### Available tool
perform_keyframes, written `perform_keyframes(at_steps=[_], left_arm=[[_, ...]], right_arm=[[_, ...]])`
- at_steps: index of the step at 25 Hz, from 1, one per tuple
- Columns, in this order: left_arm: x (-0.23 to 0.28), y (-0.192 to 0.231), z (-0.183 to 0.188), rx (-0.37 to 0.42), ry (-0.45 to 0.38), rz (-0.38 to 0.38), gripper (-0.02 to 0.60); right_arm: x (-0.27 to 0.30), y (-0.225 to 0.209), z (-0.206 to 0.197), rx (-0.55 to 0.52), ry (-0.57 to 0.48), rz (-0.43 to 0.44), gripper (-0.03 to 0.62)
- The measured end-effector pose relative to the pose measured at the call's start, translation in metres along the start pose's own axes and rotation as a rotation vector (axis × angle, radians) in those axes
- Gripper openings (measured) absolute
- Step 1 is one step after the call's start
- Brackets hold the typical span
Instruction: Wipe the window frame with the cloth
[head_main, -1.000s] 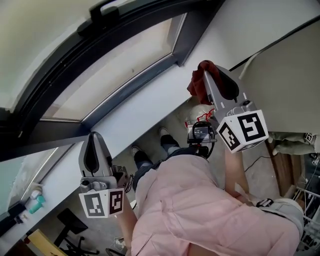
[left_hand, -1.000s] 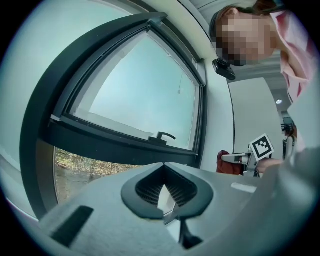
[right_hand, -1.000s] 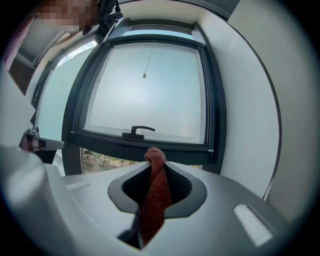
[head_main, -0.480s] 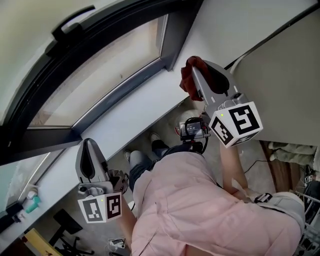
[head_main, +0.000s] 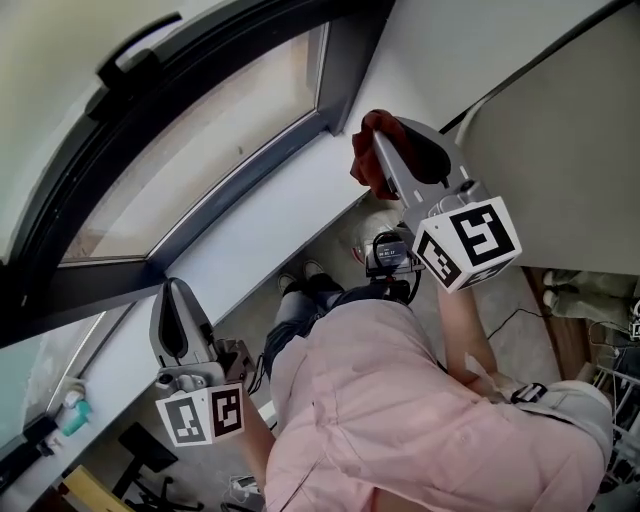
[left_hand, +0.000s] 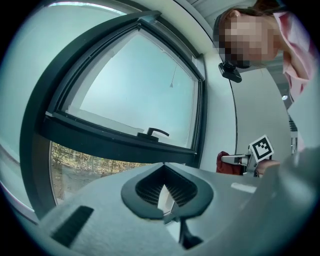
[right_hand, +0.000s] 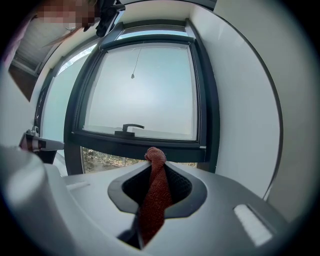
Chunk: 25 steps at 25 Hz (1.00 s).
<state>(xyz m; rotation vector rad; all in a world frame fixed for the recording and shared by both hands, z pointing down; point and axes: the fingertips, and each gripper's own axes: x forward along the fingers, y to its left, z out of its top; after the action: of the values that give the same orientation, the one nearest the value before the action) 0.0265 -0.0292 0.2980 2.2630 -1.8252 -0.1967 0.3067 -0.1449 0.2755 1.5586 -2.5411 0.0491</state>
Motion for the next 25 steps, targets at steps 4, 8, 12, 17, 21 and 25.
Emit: perform_keyframes(at_steps=[4, 8, 12, 17, 21, 25], left_arm=[[0.015, -0.009, 0.009, 0.004, 0.014, -0.086, -0.005], [0.022, -0.012, 0.006, -0.008, 0.031, -0.136, -0.005], [0.018, -0.007, 0.001, -0.031, 0.046, -0.149, -0.005], [0.005, 0.011, 0.0, -0.041, 0.055, -0.131, -0.005], [-0.006, 0.016, 0.001, -0.048, 0.048, -0.116, -0.005], [-0.015, 0.028, -0.003, -0.048, 0.051, -0.105, -0.005]], right_arm=[[-0.013, -0.003, 0.004, 0.004, 0.02, -0.053, 0.064], [-0.025, -0.012, -0.001, 0.013, 0.037, -0.118, 0.064], [-0.024, -0.004, -0.004, 0.022, 0.039, -0.128, 0.064], [-0.017, 0.02, -0.005, 0.019, 0.047, -0.103, 0.064], [-0.015, 0.035, -0.003, 0.009, 0.045, -0.07, 0.063], [-0.012, 0.048, -0.006, 0.005, 0.044, -0.058, 0.064]])
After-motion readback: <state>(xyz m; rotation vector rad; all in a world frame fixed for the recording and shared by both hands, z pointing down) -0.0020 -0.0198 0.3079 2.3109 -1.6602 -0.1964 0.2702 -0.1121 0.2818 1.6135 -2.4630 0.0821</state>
